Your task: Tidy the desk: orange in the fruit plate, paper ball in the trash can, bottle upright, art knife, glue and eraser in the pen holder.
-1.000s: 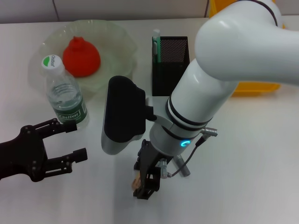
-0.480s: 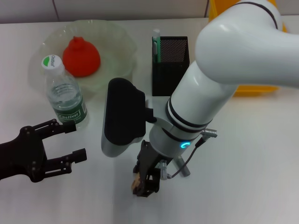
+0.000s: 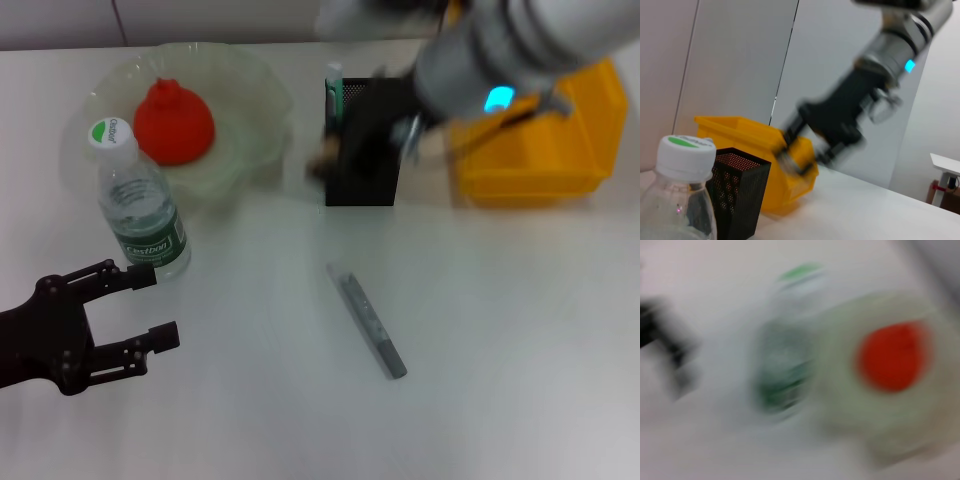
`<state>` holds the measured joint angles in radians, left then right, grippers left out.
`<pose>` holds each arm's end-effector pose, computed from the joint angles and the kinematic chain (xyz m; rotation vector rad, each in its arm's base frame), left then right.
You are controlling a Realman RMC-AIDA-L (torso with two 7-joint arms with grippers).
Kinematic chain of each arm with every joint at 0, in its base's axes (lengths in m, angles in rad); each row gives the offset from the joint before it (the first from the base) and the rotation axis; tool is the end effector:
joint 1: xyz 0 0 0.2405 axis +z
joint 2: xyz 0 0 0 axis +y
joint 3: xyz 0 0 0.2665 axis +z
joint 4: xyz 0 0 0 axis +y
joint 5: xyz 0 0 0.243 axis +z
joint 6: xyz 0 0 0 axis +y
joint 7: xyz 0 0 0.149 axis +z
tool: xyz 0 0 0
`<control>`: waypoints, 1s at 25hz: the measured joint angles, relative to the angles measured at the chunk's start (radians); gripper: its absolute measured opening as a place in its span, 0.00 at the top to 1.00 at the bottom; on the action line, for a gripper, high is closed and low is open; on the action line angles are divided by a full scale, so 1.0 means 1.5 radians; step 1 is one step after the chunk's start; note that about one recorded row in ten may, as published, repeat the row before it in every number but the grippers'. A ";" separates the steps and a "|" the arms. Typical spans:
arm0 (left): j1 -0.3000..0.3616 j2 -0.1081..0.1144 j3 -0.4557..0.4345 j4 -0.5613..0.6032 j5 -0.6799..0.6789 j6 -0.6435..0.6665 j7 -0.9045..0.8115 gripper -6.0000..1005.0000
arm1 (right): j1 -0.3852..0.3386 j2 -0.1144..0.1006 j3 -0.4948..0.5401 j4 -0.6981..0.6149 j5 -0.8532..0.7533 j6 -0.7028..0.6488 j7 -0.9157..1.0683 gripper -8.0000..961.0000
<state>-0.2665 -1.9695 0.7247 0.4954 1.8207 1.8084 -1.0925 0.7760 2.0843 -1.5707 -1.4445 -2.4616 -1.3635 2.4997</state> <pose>-0.3593 0.2533 0.0202 -2.6684 -0.5796 -0.9310 0.0447 0.4043 -0.0424 -2.7469 0.2913 -0.2254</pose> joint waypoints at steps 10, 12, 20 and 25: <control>0.000 -0.003 0.002 0.000 0.000 0.000 -0.002 0.20 | 0.010 -0.001 0.048 0.077 -0.005 0.115 -0.006 0.47; 0.000 -0.003 0.002 0.000 0.000 0.000 -0.002 0.20 | 0.010 -0.001 0.049 0.077 -0.005 0.117 -0.006 0.42; -0.001 -0.002 0.001 0.002 0.000 0.000 -0.002 0.20 | -0.001 0.000 0.050 0.033 0.001 0.039 0.001 0.27; -0.003 -0.002 0.003 0.001 0.000 0.000 -0.003 0.20 | 0.010 0.001 0.033 0.043 0.002 -0.091 0.036 0.27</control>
<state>-0.2715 -1.9729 0.7284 0.4974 1.8208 1.8085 -1.0964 0.7912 2.0863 -1.5206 -1.3801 -2.4589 -1.4993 2.5536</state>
